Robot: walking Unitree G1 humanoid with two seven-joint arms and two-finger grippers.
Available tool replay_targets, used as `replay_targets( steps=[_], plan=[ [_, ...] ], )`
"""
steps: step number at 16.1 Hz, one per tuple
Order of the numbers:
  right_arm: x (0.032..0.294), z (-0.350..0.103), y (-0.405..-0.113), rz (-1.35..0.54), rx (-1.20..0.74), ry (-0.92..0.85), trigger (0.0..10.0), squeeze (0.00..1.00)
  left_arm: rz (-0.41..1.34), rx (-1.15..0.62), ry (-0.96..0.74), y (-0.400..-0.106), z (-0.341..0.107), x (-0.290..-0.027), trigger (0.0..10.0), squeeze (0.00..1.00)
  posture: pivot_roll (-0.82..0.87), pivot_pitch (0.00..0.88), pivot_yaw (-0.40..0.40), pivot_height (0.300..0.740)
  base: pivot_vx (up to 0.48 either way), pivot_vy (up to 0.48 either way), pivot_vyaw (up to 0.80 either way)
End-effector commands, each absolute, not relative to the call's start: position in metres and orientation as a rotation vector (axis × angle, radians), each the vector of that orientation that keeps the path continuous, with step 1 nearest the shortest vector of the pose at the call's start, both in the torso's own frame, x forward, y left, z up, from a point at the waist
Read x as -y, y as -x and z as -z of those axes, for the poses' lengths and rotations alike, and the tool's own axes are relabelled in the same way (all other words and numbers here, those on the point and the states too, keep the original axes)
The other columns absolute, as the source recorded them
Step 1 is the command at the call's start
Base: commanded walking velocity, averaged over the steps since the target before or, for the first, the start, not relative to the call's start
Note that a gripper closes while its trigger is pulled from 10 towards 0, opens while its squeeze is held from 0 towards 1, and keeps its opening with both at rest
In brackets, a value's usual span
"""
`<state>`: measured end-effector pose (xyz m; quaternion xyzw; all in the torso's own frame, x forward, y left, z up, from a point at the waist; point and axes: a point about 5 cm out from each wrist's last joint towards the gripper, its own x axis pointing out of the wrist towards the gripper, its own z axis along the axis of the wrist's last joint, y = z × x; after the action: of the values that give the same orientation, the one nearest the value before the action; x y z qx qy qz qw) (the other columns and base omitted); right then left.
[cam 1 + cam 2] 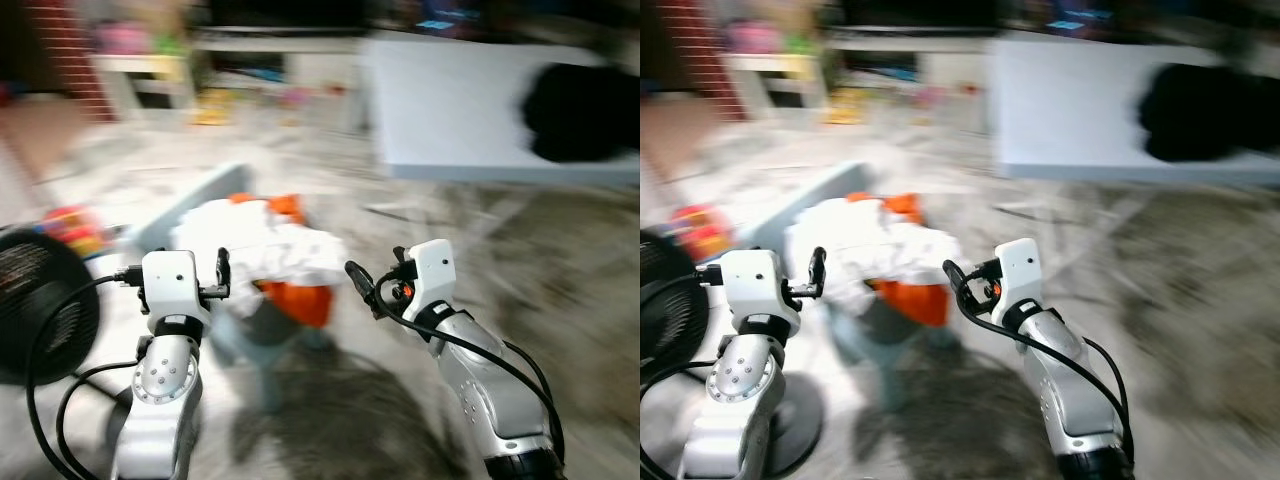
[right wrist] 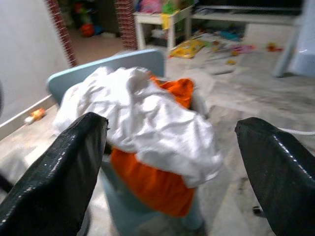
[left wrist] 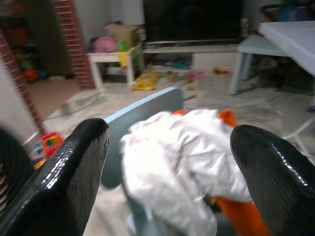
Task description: Hang hanger
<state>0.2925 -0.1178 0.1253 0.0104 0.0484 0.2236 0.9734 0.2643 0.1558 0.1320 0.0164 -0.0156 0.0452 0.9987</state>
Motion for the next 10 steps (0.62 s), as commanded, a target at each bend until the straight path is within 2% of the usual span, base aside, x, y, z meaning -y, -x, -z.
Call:
replay_targets(
  steps=[1, 5, 10],
  plan=[
    [0.1234, -0.1249, -0.2915, -0.438, -0.098, -0.014, 10.0, 0.0, -0.062, 0.035, -0.006, -0.2633, -0.133, -0.1503, 10.0, 0.0, -0.03, 0.041, -0.022, 0.74, 0.0, 0.0, 0.0],
    [0.1229, -0.125, -0.2914, -0.434, -0.096, -0.017, 10.0, 0.0, -0.038, 0.037, 0.03, -0.2622, -0.1336, -0.1492, 10.0, 0.0, -0.03, 0.045, -0.023, 0.74, 0.0, 0.0, 0.0],
    [0.1228, -0.1254, -0.2912, -0.428, -0.092, -0.013, 10.0, 0.0, -0.012, 0.039, 0.052, -0.2605, -0.134, -0.1463, 10.0, 0.0, -0.03, 0.049, -0.02, 0.74, 0.324, 0.0, 0.0]
  ],
)
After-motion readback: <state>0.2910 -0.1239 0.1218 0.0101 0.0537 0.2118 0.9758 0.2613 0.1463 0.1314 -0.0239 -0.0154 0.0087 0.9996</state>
